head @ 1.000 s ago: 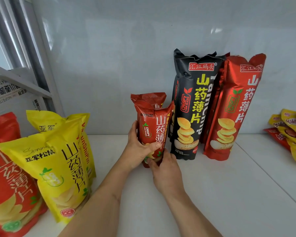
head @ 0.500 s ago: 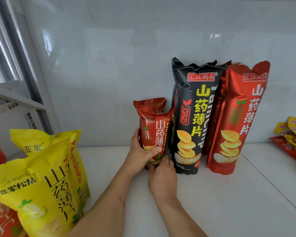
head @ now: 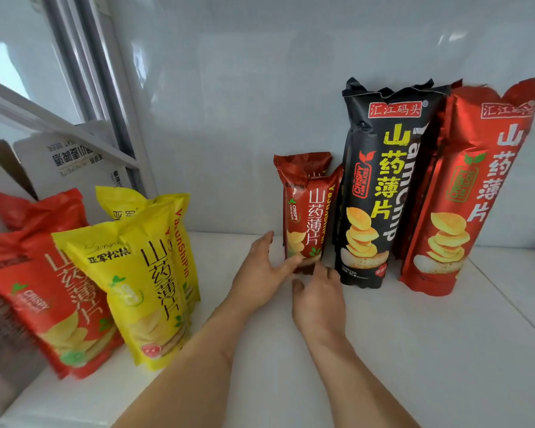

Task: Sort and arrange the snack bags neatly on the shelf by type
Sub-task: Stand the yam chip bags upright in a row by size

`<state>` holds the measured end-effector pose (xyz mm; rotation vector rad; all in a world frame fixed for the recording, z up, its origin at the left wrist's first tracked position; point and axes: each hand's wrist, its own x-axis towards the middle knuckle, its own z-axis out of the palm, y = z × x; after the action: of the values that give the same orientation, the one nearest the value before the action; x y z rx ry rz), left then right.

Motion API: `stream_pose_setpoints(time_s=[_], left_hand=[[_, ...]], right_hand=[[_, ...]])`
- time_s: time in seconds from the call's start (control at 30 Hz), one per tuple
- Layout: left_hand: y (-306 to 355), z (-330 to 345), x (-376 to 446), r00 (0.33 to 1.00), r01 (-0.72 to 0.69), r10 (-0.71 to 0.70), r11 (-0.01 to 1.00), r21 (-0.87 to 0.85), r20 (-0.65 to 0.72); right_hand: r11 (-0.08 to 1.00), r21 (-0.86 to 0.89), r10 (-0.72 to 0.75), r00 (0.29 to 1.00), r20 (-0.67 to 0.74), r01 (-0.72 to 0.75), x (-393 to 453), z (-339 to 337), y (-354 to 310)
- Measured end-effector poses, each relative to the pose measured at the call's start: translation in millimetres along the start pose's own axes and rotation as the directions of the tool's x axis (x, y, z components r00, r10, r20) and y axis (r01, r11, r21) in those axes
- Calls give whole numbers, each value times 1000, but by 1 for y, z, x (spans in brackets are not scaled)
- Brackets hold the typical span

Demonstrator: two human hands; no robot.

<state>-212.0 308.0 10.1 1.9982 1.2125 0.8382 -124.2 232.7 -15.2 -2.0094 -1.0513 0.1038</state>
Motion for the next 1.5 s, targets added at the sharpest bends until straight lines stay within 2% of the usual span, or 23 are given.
stream_pose_setpoints(time_s=[0.1,0.2,0.27,0.37,0.5,0.63,0.73,0.83,0.97,1.07,1.2,1.3,1.5], left_hand=[[-1,-15,-28,998,-27,48,937,348,-51],[-5,-28,-60,991,-92,127,847,524,-30],[-14,-34,-81,947,-185,298,807,561,-116],[-29,-46,-111,820,-304,533,716,629,-211],[-49,-66,-144,733,-345,623,687,640,-273],[-64,-90,-177,712,-343,623,711,614,-324],[-75,-110,-194,724,-319,566,781,537,-393],[-84,-124,-202,759,-237,428,884,404,-490],[-80,-133,-204,848,-153,179,984,94,-499],[-75,-138,-201,903,-126,87,990,-65,-422],[-73,-143,-195,932,-91,5,971,-221,-363],[-67,-141,-188,938,-94,-9,956,-278,-346],[-51,-136,-156,940,-115,-41,896,-428,-339]], right_hand=[[995,-64,-73,997,19,74,-15,-8,-2],[975,-138,-167,985,54,173,-29,-15,-5],[957,-186,-211,974,82,223,-40,-19,-10],[943,-176,-263,956,130,283,-57,-23,-17],[926,-85,-347,918,193,368,-85,-21,-32],[930,86,-369,902,223,359,-117,-11,-56],[933,203,-345,898,272,297,-137,1,-78],[912,362,-322,884,339,194,-149,5,-102],[868,475,-347,859,376,143,-150,6,-122],[845,527,-342,850,401,91,-143,10,-125],[833,552,-274,878,392,14,-136,16,-121],[873,486,-229,921,315,51,-131,24,-111],[898,435,-178,962,206,73,-125,9,-86]])
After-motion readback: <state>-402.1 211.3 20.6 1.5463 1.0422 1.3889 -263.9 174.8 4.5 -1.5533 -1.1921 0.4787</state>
